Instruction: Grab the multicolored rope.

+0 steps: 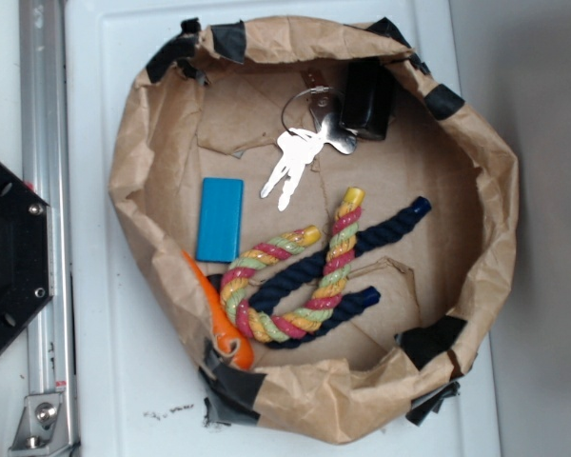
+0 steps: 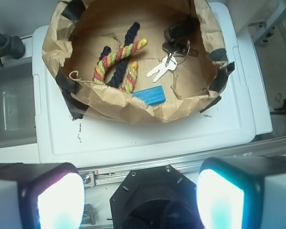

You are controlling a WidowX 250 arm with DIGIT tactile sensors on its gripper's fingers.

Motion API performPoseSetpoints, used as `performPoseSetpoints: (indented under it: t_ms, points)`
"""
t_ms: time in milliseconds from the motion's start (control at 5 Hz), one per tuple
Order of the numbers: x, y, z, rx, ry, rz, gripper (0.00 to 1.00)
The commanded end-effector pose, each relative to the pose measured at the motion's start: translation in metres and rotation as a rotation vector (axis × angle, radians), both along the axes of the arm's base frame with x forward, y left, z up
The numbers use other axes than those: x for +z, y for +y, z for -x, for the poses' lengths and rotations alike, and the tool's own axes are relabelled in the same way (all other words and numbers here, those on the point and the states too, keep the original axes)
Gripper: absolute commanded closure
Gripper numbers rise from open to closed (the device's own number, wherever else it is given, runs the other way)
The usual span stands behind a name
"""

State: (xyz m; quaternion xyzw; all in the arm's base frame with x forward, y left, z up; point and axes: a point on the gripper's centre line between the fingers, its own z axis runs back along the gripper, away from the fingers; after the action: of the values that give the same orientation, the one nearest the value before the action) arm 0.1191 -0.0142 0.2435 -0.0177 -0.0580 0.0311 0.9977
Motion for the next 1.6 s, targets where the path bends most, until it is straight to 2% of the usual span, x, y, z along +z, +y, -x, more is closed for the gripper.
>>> performPoseSetpoints:
  t_ms: [0,200,400,600,800,1000,1200,1400]
  points:
    - [0.000,0.000,0.000,0.000,0.000,0.000,0.00]
    - [-0.023,0.007,-0.050,0.197,-0.098,0.087,0.00]
    - [-0.048,0.005,-0.100,0.293,-0.172,0.078,0.00]
    - [-0.079,0.001,-0.150,0.385,-0.151,0.087,0.00]
    - [-0.118,-0.006,-0.198,0.444,-0.079,0.085,0.00]
    - [-0.150,0.002,-0.204,0.473,-0.028,0.046,0.00]
    - [-0.183,0.008,-0.191,0.502,0.080,0.019,0.00]
    - [-0.187,-0.002,-0.152,0.470,0.140,0.029,0.00]
